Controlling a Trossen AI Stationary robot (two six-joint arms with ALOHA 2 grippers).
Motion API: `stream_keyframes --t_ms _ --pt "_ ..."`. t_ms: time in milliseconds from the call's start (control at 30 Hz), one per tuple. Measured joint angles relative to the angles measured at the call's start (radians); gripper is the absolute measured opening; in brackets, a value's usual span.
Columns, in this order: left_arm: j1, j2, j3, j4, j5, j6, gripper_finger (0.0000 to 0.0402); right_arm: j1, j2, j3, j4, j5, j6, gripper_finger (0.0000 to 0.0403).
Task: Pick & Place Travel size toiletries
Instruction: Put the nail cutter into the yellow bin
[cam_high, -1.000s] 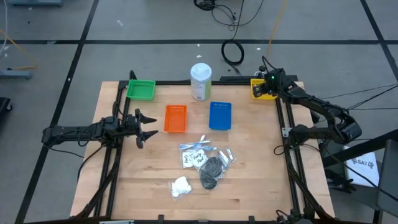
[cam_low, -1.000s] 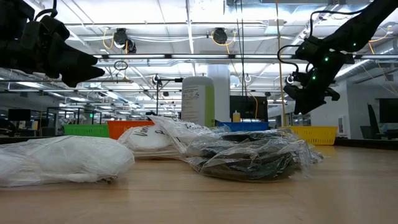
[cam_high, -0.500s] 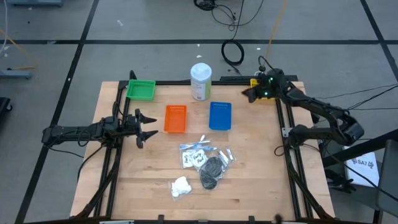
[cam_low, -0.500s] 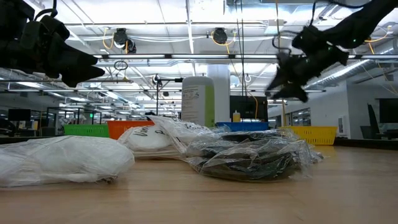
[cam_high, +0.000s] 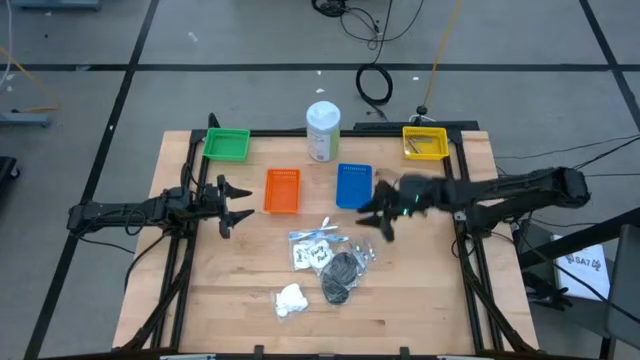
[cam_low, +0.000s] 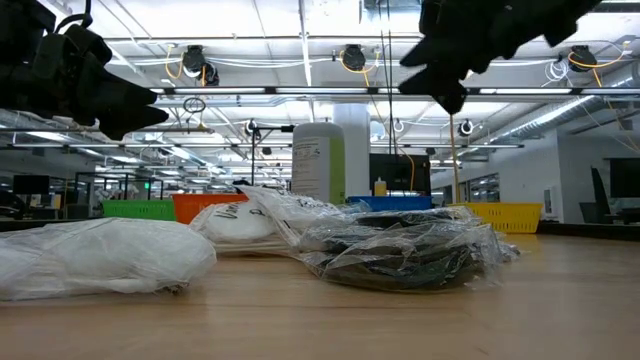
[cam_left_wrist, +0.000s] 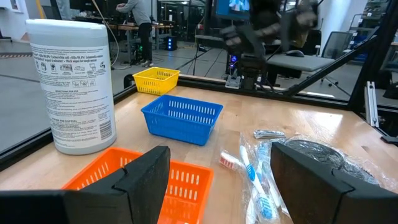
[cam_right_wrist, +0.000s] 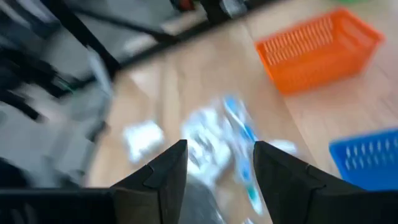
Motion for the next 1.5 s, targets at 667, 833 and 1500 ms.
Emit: stream_keyframes --t_ms 667,833,1500 --pt "0.000 0.000 0.000 0.000 0.000 0.000 0.0273 0.203 0.477 0.097 -0.327 0.300 0.279 0.0167" --pt "0.000 0.000 0.000 0.000 0.000 0.000 0.0274 0.203 0.507 0.100 -0.325 0.219 0.283 0.0167" --pt "0.000 0.000 0.000 0.000 0.000 0.000 0.0274 0.219 0.362 0.095 -0.562 0.218 0.333 0.0166"
